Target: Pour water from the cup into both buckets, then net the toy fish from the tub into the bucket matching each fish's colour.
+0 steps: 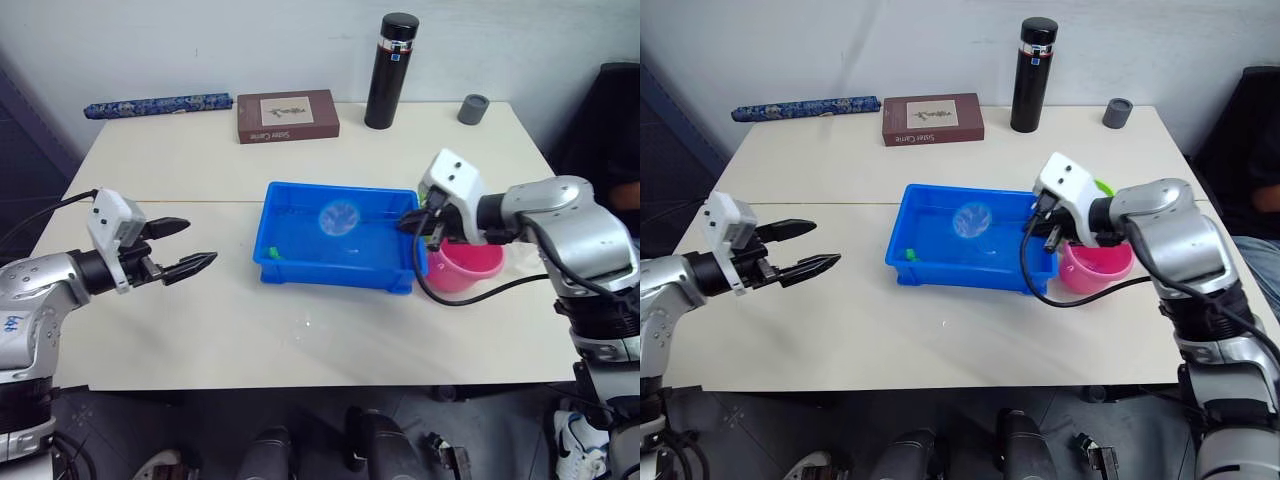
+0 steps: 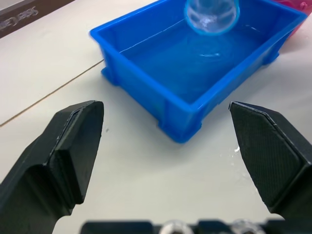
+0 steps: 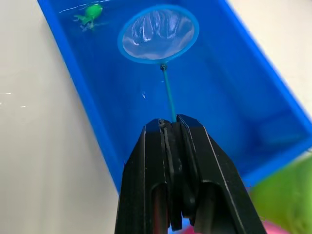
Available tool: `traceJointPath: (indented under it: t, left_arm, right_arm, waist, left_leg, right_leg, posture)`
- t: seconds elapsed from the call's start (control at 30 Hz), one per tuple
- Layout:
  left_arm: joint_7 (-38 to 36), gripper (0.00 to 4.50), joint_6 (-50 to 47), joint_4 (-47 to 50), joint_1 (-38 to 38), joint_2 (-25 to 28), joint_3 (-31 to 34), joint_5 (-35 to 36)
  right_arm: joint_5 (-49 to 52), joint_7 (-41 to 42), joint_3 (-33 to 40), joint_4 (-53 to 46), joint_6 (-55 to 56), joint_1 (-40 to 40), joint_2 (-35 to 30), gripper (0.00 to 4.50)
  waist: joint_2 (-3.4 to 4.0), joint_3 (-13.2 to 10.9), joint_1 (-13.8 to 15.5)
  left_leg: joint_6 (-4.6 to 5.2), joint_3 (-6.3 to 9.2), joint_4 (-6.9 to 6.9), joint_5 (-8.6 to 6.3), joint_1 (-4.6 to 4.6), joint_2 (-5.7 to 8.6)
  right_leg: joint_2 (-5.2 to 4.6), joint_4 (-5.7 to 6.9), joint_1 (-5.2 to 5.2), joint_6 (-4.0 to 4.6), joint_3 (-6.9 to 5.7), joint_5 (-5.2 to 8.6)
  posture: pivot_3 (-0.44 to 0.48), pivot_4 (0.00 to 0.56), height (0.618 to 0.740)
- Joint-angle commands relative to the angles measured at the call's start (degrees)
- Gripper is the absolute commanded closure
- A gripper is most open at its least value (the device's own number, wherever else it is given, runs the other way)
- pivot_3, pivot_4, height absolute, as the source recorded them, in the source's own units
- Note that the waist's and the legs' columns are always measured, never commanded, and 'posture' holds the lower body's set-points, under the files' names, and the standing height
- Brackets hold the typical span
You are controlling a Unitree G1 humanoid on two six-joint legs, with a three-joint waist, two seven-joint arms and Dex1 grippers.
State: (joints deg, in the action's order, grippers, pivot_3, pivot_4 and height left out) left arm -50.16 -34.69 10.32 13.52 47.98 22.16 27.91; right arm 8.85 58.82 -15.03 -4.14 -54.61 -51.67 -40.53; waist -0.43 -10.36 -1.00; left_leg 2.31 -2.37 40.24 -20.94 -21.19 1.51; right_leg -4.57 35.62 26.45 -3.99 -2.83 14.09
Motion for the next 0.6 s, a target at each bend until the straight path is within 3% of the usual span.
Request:
traceJointPath:
  t: [0.03, 0.3, 0.6]
  left_arm:
    - [1.1, 0.07, -1.7, 4.3, -1.9, 1.5, 2.3, 1.3]
    - [2.0, 0.07, -3.0, 5.5, -2.1, 1.8, 1.9, 2.4]
    - [1.9, 0.07, -3.6, 5.8, -0.8, 2.0, 1.3, 2.8]
  right_arm:
    - [-1.5, -1.0, -3.8, 1.7, -0.2, -2.4, 1.7, 4.50]
    - [-7.1, -2.9, -13.4, 2.5, 3.5, -2.7, 5.4, 4.50]
    - [-8.3, -5.9, -14.9, 3.1, 0.6, -3.9, 13.5, 4.50]
  waist:
    - [0.00, 0.0, 0.0]
    - [0.00, 0.0, 0.1]
    - [-0.01, 0.0, -0.7]
  left_leg:
    - [0.00, 0.00, 0.00, 0.00, 0.01, 0.00]
    - [0.00, 0.03, -0.01, 0.00, -0.02, 0.04]
    - [-0.01, 0.03, -0.04, 0.00, -0.02, 0.04]
  right_leg:
    - [0.00, 0.01, 0.00, 0.00, 0.00, 0.00]
    - [0.00, 0.00, 0.02, 0.01, -0.04, 0.00]
    - [0.01, 0.02, 0.03, 0.01, -0.07, 0.00]
  posture:
    - [0.000, 0.150, 0.740]
    - [0.000, 0.150, 0.740]
    - [0.000, 0.150, 0.740]
